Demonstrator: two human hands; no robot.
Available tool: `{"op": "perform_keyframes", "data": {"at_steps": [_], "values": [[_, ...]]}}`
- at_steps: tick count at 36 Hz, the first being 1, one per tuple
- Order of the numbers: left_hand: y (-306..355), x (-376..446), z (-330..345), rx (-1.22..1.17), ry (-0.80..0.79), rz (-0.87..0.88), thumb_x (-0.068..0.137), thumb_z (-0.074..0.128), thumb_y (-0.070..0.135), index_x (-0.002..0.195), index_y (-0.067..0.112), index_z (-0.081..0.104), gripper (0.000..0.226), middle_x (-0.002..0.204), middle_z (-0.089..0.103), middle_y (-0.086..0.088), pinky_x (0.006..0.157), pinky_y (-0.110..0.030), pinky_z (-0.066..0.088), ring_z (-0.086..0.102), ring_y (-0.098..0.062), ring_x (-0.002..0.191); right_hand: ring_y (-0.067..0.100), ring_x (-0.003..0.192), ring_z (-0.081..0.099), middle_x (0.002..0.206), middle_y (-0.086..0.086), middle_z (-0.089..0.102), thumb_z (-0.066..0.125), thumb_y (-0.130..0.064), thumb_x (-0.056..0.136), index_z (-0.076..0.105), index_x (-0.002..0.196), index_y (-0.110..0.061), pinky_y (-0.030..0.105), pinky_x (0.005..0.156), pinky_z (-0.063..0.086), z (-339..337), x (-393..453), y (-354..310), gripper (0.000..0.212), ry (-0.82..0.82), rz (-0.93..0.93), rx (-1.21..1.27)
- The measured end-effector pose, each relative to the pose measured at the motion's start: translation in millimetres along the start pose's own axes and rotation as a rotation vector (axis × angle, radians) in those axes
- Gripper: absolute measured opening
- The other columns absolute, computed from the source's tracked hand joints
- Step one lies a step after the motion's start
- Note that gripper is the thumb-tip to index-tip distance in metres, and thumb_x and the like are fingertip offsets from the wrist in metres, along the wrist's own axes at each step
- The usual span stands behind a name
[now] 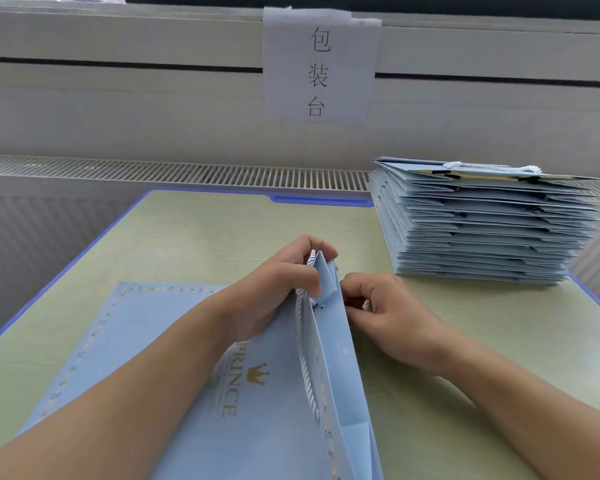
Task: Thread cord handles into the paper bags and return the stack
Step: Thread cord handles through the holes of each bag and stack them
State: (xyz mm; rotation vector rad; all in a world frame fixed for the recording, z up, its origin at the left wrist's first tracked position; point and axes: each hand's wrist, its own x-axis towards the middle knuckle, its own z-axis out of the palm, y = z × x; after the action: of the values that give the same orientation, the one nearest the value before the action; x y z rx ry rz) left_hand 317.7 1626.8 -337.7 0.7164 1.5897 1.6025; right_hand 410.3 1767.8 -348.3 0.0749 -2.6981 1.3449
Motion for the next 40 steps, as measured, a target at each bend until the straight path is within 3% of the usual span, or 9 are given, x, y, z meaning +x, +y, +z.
{"op": "perform_keyframes", "data": {"at_steps": [2,5,14,17,22,26,28,33,40], "values": [[0.2,0.0,-0.5,-0.019,-0.005,0.004,0.055,0.047,0.009,0.103,0.017,0.054,0.049,0.101,0.052,-0.008,0.067,-0.028,0.047,0.054,-0.018,0.079,-0.003,0.058,0.049,0.063,-0.010,0.062,0.060,0.002,0.086,0.067,0.072,-0.023,0.014,0.057,0.038,1.5,-0.2,-3.0,0.029,0.024,-0.006,0.051],[0.0,-0.8,-2.6,-0.033,-0.017,0.002,0.056,0.046,0.010,0.104,0.016,0.054,0.049,0.101,0.052,-0.008,0.064,-0.025,0.049,0.055,-0.017,0.077,-0.006,0.051,0.046,0.062,-0.011,0.060,0.061,0.002,0.088,0.067,0.073,-0.017,0.006,0.053,0.034,3.6,-0.7,-7.5,0.025,0.028,0.032,0.200],[0.6,-1.2,-2.3,-0.071,-0.025,-0.005,0.054,0.044,0.007,0.106,0.013,0.055,0.053,0.102,0.054,-0.008,0.062,-0.024,0.049,0.055,-0.016,0.073,-0.003,0.057,0.050,0.064,-0.010,0.064,0.061,0.001,0.088,0.069,0.070,-0.019,0.009,0.057,0.039,7.7,-2.5,-14.4,0.028,0.056,0.052,0.338],[1.2,-1.2,-3.5,-0.081,-0.030,-0.006,0.054,0.044,0.007,0.108,0.012,0.055,0.056,0.103,0.054,-0.009,0.065,-0.026,0.050,0.056,-0.017,0.075,0.011,0.067,0.052,0.072,0.007,0.065,0.058,-0.001,0.090,0.070,0.075,-0.017,0.024,0.063,0.041,11.5,-4.5,-15.0,0.025,0.070,0.092,0.331],[0.5,-1.0,-2.7,-0.093,-0.047,-0.030,0.055,0.044,0.006,0.106,0.012,0.053,0.053,0.097,0.055,-0.008,0.068,-0.030,0.049,0.057,-0.019,0.075,0.015,0.060,0.051,0.068,0.005,0.064,0.049,-0.017,0.095,0.050,0.095,-0.012,0.032,0.060,0.039,9.0,-19.9,-22.0,0.005,0.087,0.257,0.483],[-0.2,-0.4,-1.1,-0.101,-0.060,-0.029,0.056,0.044,0.005,0.106,0.011,0.051,0.051,0.088,0.058,-0.005,0.063,-0.028,0.050,0.057,-0.019,0.072,0.009,0.055,0.051,0.065,-0.009,0.061,0.056,-0.043,0.084,0.043,0.093,-0.032,0.033,0.055,0.043,12.8,-25.6,-22.7,0.020,0.132,0.081,0.046],[-0.4,-0.6,-1.8,-0.088,-0.051,-0.024,0.056,0.044,0.006,0.106,0.011,0.051,0.051,0.090,0.057,-0.005,0.066,-0.028,0.049,0.056,-0.021,0.076,0.011,0.060,0.054,0.067,-0.009,0.061,0.057,-0.041,0.079,0.045,0.096,-0.036,0.041,0.062,0.049,14.6,-24.2,-19.4,0.020,0.170,0.029,-0.153],[-1.9,0.4,0.2,-0.063,-0.037,0.006,0.056,0.043,0.006,0.104,0.011,0.049,0.049,0.095,0.055,-0.006,0.067,-0.026,0.049,0.056,-0.018,0.077,0.006,0.054,0.046,0.058,-0.020,0.052,0.060,-0.025,0.084,0.065,0.093,-0.041,0.024,0.055,0.036,10.2,-19.2,-19.4,0.019,0.091,0.087,-0.182],[-3.3,0.7,2.4,-0.015,-0.042,0.017,0.055,0.044,0.007,0.101,0.013,0.049,0.047,0.086,0.057,-0.001,0.061,-0.022,0.047,0.054,-0.015,0.071,0.002,0.067,0.043,0.084,-0.012,0.046,0.070,-0.026,0.080,0.060,0.063,-0.046,0.031,0.068,0.042,18.2,-7.8,-15.9,0.029,0.222,0.073,-0.179]]}}
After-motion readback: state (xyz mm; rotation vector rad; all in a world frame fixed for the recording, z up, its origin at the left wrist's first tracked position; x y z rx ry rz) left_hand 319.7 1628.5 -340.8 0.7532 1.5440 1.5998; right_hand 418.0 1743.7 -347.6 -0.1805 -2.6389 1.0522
